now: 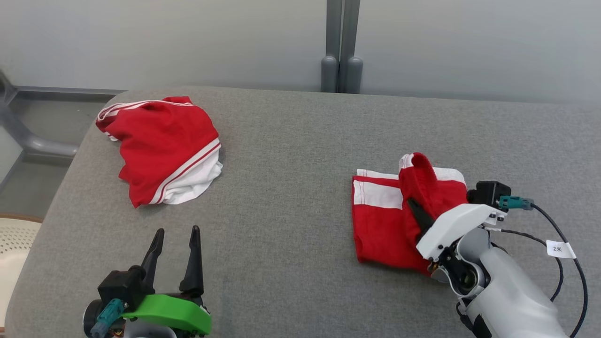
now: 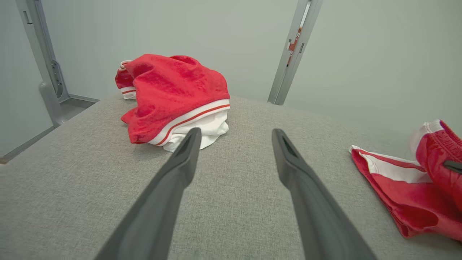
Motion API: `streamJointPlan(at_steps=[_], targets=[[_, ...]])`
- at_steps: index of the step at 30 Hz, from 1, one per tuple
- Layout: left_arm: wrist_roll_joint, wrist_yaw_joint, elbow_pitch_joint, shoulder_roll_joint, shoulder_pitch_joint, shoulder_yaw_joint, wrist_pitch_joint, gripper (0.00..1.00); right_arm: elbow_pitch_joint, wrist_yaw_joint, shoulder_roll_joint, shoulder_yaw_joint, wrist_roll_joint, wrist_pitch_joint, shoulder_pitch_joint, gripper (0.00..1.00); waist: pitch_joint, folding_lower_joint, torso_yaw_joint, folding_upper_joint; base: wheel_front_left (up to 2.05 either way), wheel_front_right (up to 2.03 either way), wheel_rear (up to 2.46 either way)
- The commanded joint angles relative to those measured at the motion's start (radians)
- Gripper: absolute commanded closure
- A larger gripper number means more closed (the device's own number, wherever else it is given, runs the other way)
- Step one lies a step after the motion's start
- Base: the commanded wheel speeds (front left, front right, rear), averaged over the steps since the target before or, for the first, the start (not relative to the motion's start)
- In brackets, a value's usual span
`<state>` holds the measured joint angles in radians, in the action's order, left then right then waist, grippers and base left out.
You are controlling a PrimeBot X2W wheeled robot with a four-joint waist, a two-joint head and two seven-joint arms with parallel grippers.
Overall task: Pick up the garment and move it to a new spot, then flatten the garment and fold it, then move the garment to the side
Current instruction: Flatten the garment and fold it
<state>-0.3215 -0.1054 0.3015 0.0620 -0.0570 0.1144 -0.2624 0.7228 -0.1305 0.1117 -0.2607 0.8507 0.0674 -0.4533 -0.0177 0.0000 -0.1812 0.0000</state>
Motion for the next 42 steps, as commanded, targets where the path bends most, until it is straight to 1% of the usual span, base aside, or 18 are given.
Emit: streamJointPlan(at_steps=[1,2,3,6,7,8,9,14,18,20,24,26,29,33,37,42], targets=[[0.005,-0.002,0.003,0.000,-0.008,-0.001,-0.003,0.00,0.011,0.000,-0.008,0.003,-0.015,-0.008,-0.002,1.00,-0.008,0.0000,-0.018,0.0000,0.00,0.00,0.00],[0.005,-0.002,0.004,0.000,-0.010,-0.001,-0.003,0.00,0.027,0.000,-0.013,0.005,-0.028,-0.009,-0.007,1.00,-0.010,0.0000,-0.020,0.0000,0.00,0.00,0.00],[0.005,-0.003,0.004,-0.001,-0.011,-0.001,-0.003,0.00,0.037,0.000,-0.018,0.006,-0.036,-0.009,-0.012,0.89,-0.011,0.0000,-0.022,0.0000,0.00,0.00,0.00],[0.006,-0.002,0.005,-0.002,-0.017,0.000,-0.003,0.00,0.063,0.000,-0.035,0.005,-0.053,-0.018,-0.026,0.63,-0.015,0.0000,-0.026,0.0000,0.00,0.00,0.00],[0.006,-0.002,0.006,-0.002,-0.017,0.000,-0.003,0.00,0.070,0.000,-0.038,0.003,-0.057,-0.019,-0.027,0.52,-0.016,0.0000,-0.026,0.0000,0.00,0.00,0.00],[0.005,-0.002,0.007,-0.002,-0.017,-0.001,-0.003,0.00,0.079,0.000,-0.042,-0.001,-0.062,-0.021,-0.030,0.13,-0.016,0.0000,-0.024,0.0000,0.00,0.00,0.00],[0.005,-0.003,0.008,-0.002,-0.017,-0.002,-0.003,0.00,0.081,0.000,-0.046,-0.005,-0.064,-0.025,-0.033,0.00,-0.016,0.0000,-0.023,0.0000,0.00,0.00,0.00],[0.006,-0.004,0.013,-0.001,-0.017,-0.009,-0.003,0.00,0.042,0.000,-0.056,-0.049,-0.027,-0.034,-0.034,0.00,-0.011,0.0000,-0.003,0.0000,0.00,0.00,0.00],[0.005,-0.002,0.015,-0.002,-0.008,-0.016,-0.003,0.00,-0.047,0.000,-0.057,-0.092,0.019,-0.046,-0.007,0.00,0.001,0.0000,0.023,0.0000,0.00,0.00,0.00],[0.004,0.000,0.014,-0.002,-0.002,-0.020,-0.003,0.00,-0.096,0.000,-0.035,-0.102,0.039,-0.059,0.008,0.00,0.008,0.0000,0.038,0.0000,0.00,0.00,0.00],[0.003,0.006,0.003,-0.003,0.011,-0.031,-0.003,0.00,-0.207,0.000,0.030,-0.131,0.023,-0.115,0.034,0.00,0.024,0.0000,0.073,0.0000,0.00,0.00,0.00],[0.007,0.007,-0.007,-0.002,0.015,-0.037,-0.003,0.00,-0.252,0.000,0.077,-0.137,-0.005,-0.159,0.048,0.00,0.029,0.0000,0.092,0.0000,0.00,0.00,0.00],[0.016,0.007,-0.032,-0.002,0.020,-0.046,-0.003,0.00,-0.295,0.000,0.138,-0.112,-0.073,-0.239,0.068,0.00,0.032,0.0000,0.118,0.0000,0.00,0.00,0.00],[0.038,0.015,-0.065,-0.002,0.025,-0.065,-0.003,0.00,-0.334,0.000,0.171,-0.044,-0.186,-0.305,0.099,0.00,0.033,0.0000,0.150,0.0000,0.00,0.00,0.00],[0.044,0.013,-0.088,-0.005,0.025,-0.079,-0.003,0.00,-0.379,0.000,0.172,0.055,-0.318,-0.327,0.148,0.00,0.033,0.0000,0.173,0.0000,0.00,0.00,0.00],[0.051,0.010,-0.104,-0.008,0.035,-0.086,-0.003,0.00,-0.451,0.000,0.134,0.171,-0.480,-0.333,0.235,0.00,0.033,0.0000,0.187,0.0000,0.00,0.00,0.00]])
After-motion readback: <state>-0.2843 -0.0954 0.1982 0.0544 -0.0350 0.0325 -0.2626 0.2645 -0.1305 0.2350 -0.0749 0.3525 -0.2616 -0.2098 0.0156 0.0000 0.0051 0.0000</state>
